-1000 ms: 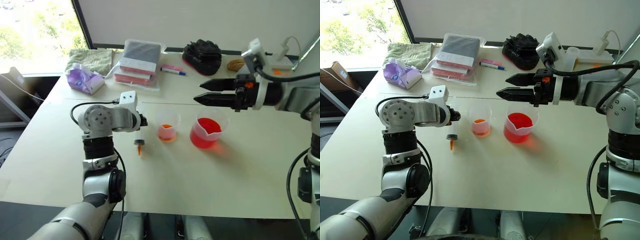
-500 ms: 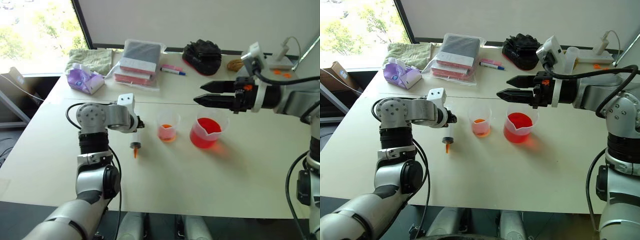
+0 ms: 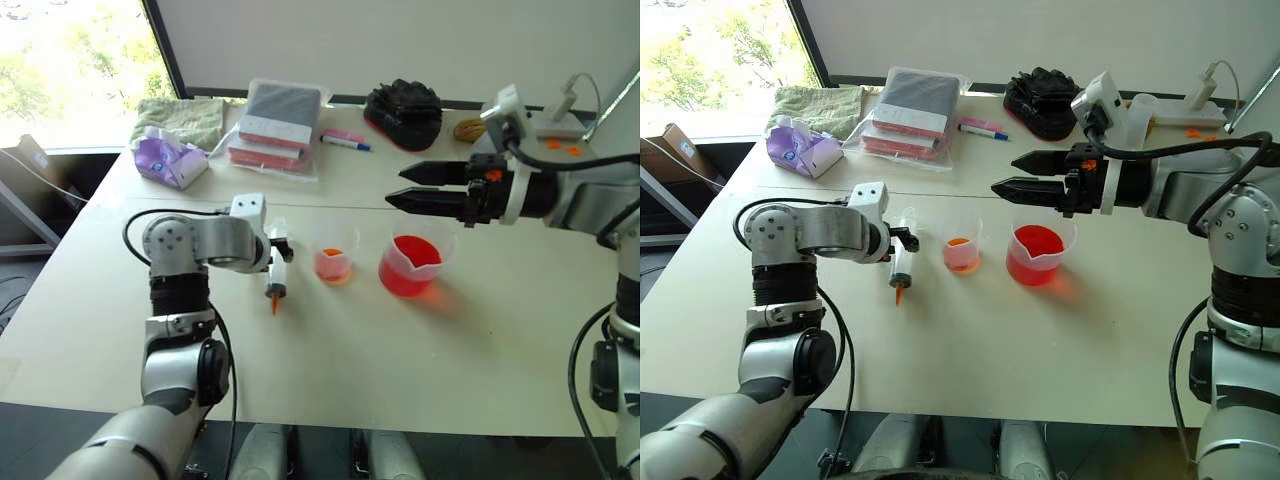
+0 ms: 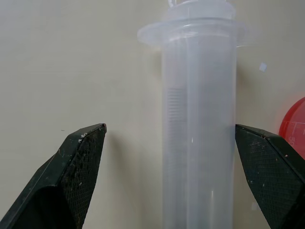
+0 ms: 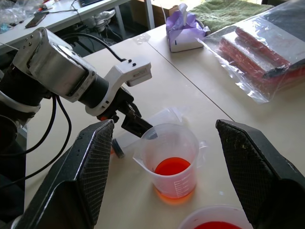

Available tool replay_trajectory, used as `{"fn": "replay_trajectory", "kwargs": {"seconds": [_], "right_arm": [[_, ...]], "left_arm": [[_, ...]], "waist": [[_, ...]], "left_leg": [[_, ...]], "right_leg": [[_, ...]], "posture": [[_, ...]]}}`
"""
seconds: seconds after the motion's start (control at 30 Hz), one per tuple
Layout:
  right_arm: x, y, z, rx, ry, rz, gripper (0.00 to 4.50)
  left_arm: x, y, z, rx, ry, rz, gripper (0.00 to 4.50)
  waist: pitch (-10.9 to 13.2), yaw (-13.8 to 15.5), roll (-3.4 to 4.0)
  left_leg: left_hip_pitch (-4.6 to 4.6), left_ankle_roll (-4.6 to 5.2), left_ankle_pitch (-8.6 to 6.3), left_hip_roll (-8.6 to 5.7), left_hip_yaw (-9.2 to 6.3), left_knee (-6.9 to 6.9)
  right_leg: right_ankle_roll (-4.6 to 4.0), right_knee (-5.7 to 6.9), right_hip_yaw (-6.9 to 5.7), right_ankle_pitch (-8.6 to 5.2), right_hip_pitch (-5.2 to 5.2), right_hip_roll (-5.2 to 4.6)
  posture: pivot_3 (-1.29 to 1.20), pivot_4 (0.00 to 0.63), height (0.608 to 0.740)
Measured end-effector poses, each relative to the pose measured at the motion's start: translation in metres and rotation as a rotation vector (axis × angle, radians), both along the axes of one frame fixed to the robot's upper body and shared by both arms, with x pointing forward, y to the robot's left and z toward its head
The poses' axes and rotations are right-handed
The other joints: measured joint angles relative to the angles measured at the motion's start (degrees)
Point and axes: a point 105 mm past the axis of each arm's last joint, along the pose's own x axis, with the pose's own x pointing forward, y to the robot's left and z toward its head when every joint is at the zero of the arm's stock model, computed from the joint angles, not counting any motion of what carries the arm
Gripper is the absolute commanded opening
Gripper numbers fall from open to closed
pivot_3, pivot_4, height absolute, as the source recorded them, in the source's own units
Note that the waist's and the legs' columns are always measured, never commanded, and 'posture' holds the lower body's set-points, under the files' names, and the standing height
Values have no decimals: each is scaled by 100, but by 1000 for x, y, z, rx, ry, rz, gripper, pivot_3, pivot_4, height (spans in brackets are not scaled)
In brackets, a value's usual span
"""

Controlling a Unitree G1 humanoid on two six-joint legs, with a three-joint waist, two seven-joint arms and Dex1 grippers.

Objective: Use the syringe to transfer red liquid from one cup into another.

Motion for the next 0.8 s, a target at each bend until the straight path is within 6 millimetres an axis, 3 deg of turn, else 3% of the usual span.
{"fn": "replay_trajectory", "kwargs": {"seconds": [0.17, 0.3, 0.63, 0.8], "right_arm": [[0, -1, 0, 2, -2, -1, 3582], [0, -1, -3, -1, -7, 8, 3582], [4, -26, -35, -80, -29, -33, 3582], [21, -46, -37, 33, -171, -261, 3582]], "left_arm": [[-3, 14, 11, 10, -94, 29, 4466], [-5, 11, 33, 7, -240, 3, 4466], [-32, 13, 62, 117, -547, -143, 4466], [-44, 26, 67, 284, -757, -128, 4466]], "waist": [[0, -5, 0], [0, 6, 0], [0, -20, -1], [-1, -51, 2]], "left_leg": [[4, -5, 3, -1, 0, 0], [6, -6, 4, -3, 1, 1], [23, -5, 5, -2, 13, 0], [42, -4, 4, 0, 32, -10]], "right_leg": [[0, 6, 2, 0, 0, 0], [0, 8, 3, 0, 1, 0], [-3, 21, 16, -2, 6, 1], [-4, 27, 35, -3, 12, 2]], "posture": [[0, 150, 740], [0, 150, 740], [0, 150, 740], [0, 150, 740]]}}
